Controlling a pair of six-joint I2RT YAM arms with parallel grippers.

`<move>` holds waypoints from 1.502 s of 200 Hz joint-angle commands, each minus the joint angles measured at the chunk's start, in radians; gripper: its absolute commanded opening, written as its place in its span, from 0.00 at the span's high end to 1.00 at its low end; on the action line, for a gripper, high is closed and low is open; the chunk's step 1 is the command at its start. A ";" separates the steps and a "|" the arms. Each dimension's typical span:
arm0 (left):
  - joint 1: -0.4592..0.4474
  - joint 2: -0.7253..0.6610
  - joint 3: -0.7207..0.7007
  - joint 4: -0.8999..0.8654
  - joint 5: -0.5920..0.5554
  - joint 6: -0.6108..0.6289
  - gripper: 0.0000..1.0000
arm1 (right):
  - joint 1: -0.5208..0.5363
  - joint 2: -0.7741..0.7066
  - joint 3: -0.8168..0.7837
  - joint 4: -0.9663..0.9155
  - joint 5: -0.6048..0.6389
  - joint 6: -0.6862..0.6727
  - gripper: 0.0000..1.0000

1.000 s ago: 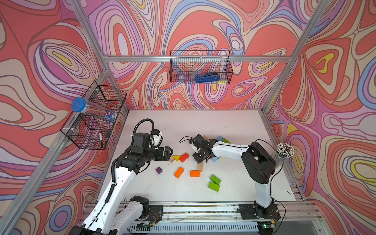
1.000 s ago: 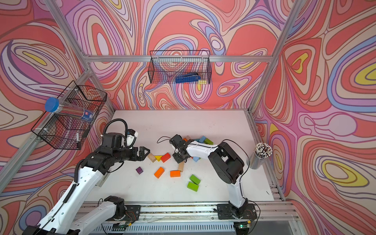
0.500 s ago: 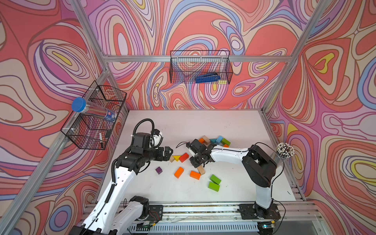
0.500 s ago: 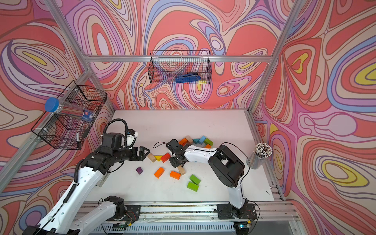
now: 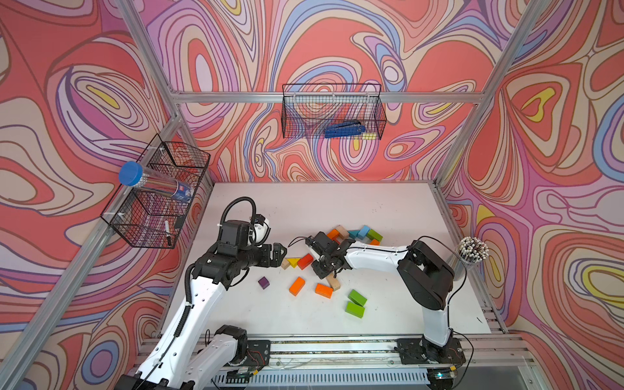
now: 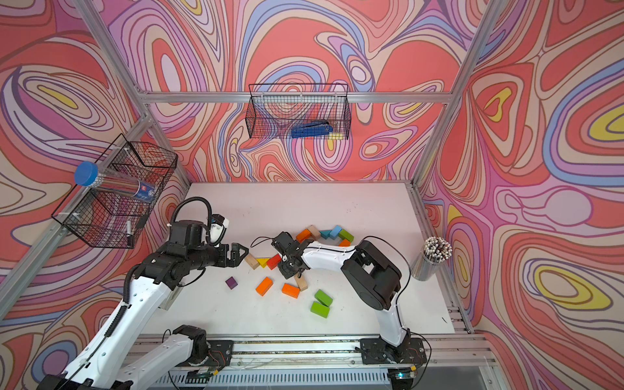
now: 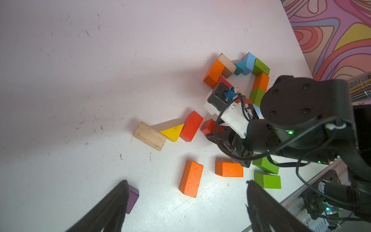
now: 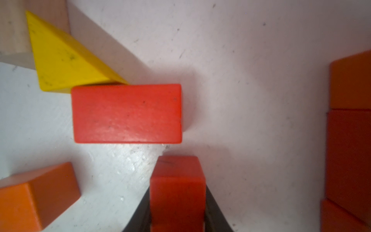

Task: Assemble a heart with building blocks
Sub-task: Assemble the building block at the center of the board.

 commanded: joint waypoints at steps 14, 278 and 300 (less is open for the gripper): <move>-0.005 -0.011 0.000 -0.003 -0.006 0.023 0.08 | 0.009 0.032 0.037 -0.013 0.019 -0.018 0.71; -0.008 -0.012 -0.006 -0.011 0.009 0.009 0.08 | 0.019 0.054 0.071 -0.013 -0.005 -0.008 0.46; -0.027 -0.018 -0.007 -0.044 -0.031 -0.008 0.07 | 0.019 0.014 0.053 -0.010 -0.013 0.003 0.40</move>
